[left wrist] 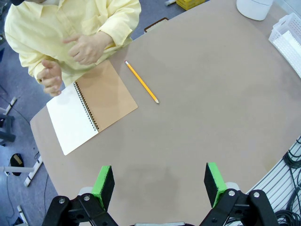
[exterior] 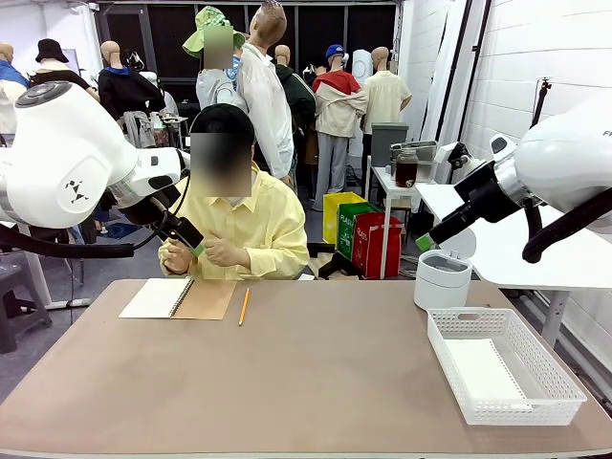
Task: Sort the paper based on its condition.
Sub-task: If a person hands you a paper, place it in the Organizing basket , and if it's crumpled, put it in the Trash can.
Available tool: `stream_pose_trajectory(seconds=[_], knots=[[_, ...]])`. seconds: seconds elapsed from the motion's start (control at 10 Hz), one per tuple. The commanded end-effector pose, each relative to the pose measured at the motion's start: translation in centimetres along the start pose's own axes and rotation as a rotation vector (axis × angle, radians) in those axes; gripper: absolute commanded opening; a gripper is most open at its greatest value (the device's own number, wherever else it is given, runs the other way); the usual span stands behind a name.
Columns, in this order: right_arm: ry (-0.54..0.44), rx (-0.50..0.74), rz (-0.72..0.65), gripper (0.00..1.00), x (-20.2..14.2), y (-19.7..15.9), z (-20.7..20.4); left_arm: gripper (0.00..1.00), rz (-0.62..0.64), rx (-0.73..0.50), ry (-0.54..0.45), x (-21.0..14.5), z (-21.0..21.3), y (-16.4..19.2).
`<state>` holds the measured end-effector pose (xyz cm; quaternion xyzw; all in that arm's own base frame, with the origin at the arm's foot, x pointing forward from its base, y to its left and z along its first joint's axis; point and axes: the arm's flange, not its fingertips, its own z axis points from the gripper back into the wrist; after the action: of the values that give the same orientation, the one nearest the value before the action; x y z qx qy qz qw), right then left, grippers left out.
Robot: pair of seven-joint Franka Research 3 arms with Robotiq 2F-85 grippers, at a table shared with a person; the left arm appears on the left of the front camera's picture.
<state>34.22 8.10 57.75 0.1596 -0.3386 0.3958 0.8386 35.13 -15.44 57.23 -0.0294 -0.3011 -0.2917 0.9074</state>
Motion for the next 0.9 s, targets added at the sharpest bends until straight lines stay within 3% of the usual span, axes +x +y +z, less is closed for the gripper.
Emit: stream_pose_trajectory(seconds=[0.0,0.8], knots=[[-0.002,0.004,0.001,1.00,-0.02,0.05,-0.02,1.00,0.000,0.000,-0.001,-0.01,0.06,0.08],[-0.002,0.004,0.001,1.00,-0.02,0.05,-0.02,1.00,0.000,0.000,-0.001,-0.01,0.06,0.08]])
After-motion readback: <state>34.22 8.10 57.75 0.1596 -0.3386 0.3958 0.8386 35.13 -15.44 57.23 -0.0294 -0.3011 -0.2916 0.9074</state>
